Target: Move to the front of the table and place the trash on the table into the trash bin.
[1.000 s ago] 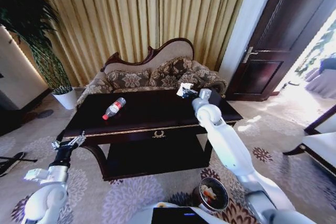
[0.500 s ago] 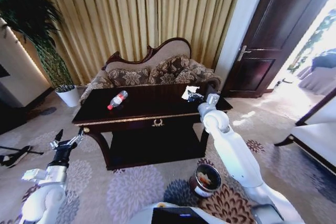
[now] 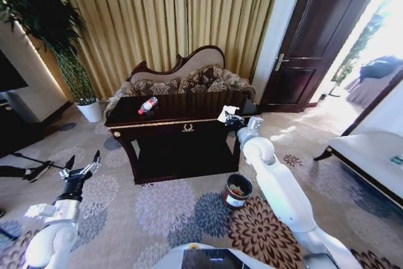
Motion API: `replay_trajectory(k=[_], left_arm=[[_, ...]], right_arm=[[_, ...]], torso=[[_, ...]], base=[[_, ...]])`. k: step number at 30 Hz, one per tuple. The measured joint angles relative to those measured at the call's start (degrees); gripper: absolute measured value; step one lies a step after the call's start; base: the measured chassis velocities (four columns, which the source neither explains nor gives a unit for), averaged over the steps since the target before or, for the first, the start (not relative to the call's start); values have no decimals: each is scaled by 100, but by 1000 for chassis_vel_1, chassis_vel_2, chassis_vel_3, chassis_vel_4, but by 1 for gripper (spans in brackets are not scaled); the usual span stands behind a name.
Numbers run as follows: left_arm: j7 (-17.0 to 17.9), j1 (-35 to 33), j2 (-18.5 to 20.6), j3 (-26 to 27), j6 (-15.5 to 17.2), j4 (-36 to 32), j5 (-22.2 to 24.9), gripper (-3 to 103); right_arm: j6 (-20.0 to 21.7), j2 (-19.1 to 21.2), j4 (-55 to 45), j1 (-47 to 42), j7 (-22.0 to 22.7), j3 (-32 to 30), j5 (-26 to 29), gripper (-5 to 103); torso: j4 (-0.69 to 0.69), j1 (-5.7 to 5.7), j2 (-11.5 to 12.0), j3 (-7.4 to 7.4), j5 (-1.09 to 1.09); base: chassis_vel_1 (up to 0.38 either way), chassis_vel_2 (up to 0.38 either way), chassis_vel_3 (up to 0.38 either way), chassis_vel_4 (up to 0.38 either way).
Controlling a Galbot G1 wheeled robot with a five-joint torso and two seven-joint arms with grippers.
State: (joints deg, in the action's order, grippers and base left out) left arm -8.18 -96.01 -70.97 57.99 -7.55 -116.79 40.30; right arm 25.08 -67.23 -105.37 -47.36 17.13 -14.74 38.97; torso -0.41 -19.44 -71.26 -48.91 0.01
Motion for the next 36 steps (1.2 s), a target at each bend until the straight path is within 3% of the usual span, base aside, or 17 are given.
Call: replay_trajectory(k=[5,13,28,36], left_arm=[[-3,-3,-1,6,-8,1,8,100],[-15,-25,49,75,-21,0,96,100],[-143,-128,32,41,-157,48,142,100],[-208,-214,71,101,-256,108,224,100]], right_arm=[[-96,-103,390,-15,-84,6,-142,0],[-466,-202,1875,22,-467,-122,-533,0],[-935,209,4351,568,-949,-205,-761,0],[-1036,343,5121,730,-1061,-221,-975,0]], torso=[[2,-9,9,-6,-2],[0,-9,9,-5,2],[2,-7,7,-4,2],[2,-7,6,-4,0]], base=[[0,0,0,0],[-16,25,34,-26],[0,0,0,0],[0,0,0,0]])
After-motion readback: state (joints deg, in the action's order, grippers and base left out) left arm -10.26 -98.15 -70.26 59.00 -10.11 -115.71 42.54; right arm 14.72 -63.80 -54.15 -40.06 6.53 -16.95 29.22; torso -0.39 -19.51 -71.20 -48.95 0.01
